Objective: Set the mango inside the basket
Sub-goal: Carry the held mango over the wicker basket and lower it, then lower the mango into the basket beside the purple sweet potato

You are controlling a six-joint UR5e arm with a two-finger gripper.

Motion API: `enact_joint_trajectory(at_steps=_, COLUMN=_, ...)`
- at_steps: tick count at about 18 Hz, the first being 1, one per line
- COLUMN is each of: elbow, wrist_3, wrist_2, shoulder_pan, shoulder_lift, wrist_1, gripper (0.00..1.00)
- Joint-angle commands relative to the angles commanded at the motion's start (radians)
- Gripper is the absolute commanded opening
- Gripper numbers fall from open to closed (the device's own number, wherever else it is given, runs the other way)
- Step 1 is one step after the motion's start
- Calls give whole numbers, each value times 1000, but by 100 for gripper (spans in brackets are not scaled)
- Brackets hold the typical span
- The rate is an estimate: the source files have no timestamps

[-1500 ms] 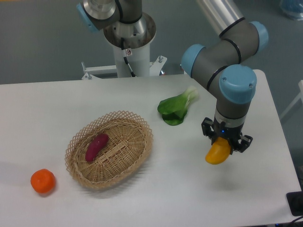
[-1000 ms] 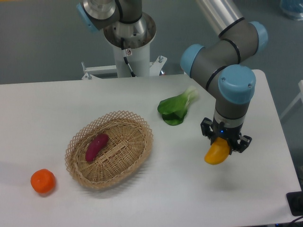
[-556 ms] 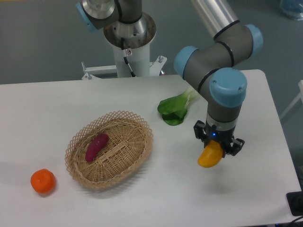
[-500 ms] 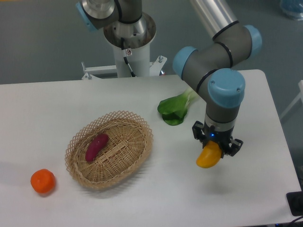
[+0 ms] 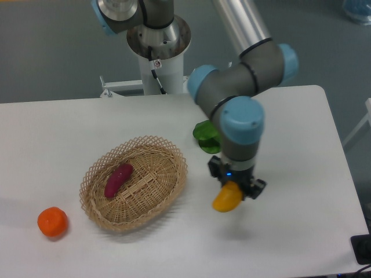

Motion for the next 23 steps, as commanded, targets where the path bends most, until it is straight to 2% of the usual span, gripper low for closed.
enact_joint_trajectory(at_steps=2, elbow=-26, wrist_3=9, wrist_2=-2, shoulder_pan=-40, shoulder_lift=17, wrist_1=9, gripper=57)
enact_joint_trajectory(at_steps=9, elbow=-39, wrist_3=31, wrist_2=-11, shoulder_pan=-166, shoulder_lift=37, wrist_1=11, gripper=61)
enact_joint_trajectory(at_steps=11, elbow=-72, wrist_3=72, wrist_2=-12, shoulder_pan=-184, shoulder_lift=58, wrist_1=22, gripper=60)
enact_joint_trajectory(at_steps=12, elbow=-94, wrist_3=89, wrist_2=-12, shoulder_pan=-196, shoulder_lift=63, wrist_1=46, gripper=60)
enact_joint_trajectory(at_steps=14, elbow=-155, wrist_3=112, wrist_2=-12, shoulder_pan=-209, shoulder_lift=81, wrist_1=97, gripper=60)
enact_joint_trajectory(at_steps=17, elbow=-252, wrist_3=175, wrist_2=-24, shoulder_pan=-209, shoulder_lift=130, wrist_1=137, gripper=60)
enact_joint_trajectory(at_steps=19, elbow=-276, wrist_3=199, wrist_2=-57, shoulder_pan=-210, shoulder_lift=150, wrist_1=140, gripper=60)
enact_joint_trajectory(at_steps=23, elbow=-282, wrist_3=202, wrist_2=-60, shoulder_pan=-229, shoulder_lift=153, wrist_1=152, gripper=61)
